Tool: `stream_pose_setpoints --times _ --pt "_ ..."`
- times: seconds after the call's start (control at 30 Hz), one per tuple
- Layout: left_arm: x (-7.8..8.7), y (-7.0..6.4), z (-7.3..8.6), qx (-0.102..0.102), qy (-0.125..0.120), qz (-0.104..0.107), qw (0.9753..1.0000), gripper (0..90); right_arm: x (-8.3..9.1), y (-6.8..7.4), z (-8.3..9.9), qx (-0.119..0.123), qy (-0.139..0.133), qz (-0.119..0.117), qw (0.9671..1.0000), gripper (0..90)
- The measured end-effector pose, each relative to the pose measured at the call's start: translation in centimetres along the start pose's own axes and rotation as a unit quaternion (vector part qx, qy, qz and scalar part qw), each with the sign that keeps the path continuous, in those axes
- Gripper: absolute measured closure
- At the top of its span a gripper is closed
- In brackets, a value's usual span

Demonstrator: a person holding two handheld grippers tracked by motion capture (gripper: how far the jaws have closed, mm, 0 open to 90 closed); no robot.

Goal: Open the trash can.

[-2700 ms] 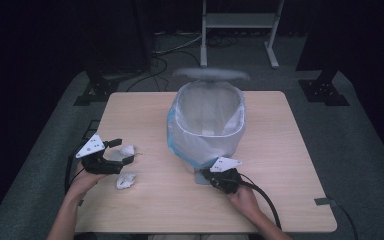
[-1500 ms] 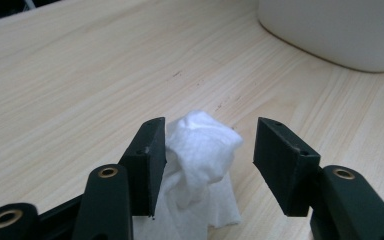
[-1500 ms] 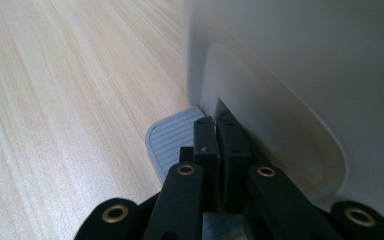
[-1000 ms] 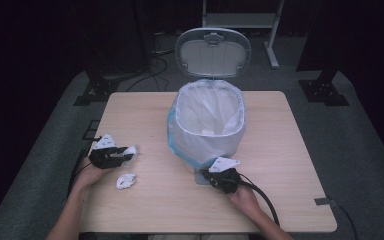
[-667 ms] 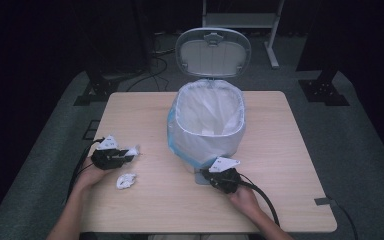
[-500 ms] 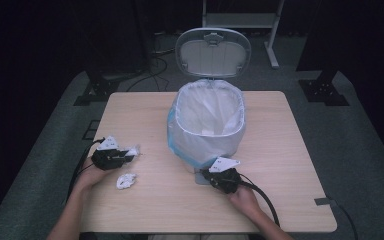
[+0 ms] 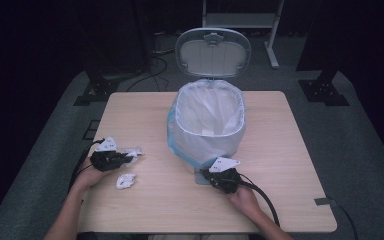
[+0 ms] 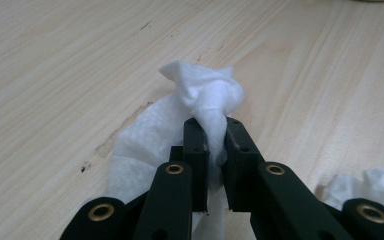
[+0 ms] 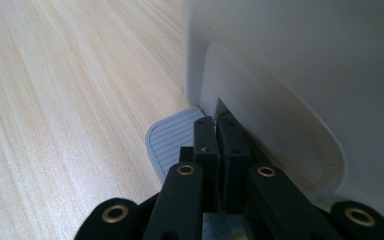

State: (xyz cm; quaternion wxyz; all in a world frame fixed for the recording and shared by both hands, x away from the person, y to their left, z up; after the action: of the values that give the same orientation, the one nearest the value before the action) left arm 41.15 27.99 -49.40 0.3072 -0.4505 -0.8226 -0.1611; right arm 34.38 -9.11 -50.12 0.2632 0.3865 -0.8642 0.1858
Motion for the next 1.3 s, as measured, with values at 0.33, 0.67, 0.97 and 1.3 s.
stream_pose_setpoints --times 0.33,0.67,0.97,1.3 --pt "1.5 -1.1 -1.1 -0.006 -0.023 0.019 0.9995 82.3 0.0 -0.1 0.0 0.004 -0.001 0.002 1.0000 87.7" --pt "3.2 -2.3 -2.3 -0.009 -0.039 0.037 0.9985 82.3 0.0 0.0 0.0 0.001 0.001 0.001 1.0000 87.7" --pt "4.2 -3.4 -3.9 -0.020 -0.047 0.053 0.9973 82.3 0.0 0.0 0.0 0.000 0.001 0.002 1.0000 87.7" --pt "5.4 -4.8 -6.0 -0.034 -0.065 0.071 0.9948 82.3 0.0 0.0 0.0 0.002 0.001 0.002 1.0000 87.7"
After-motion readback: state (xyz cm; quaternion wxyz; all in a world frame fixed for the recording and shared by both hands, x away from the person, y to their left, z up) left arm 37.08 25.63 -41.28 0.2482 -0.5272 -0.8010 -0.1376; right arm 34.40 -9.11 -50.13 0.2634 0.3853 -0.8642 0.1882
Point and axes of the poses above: each handheld gripper's, and its own axes: x roughly backward along the jaws, z roughly out of its underside, y roughly to its left, the point moved 4 cm from there along -x, roughly forward along the jaws, and after that the axes turned 4 degrees about z, right-handed, at the moved point
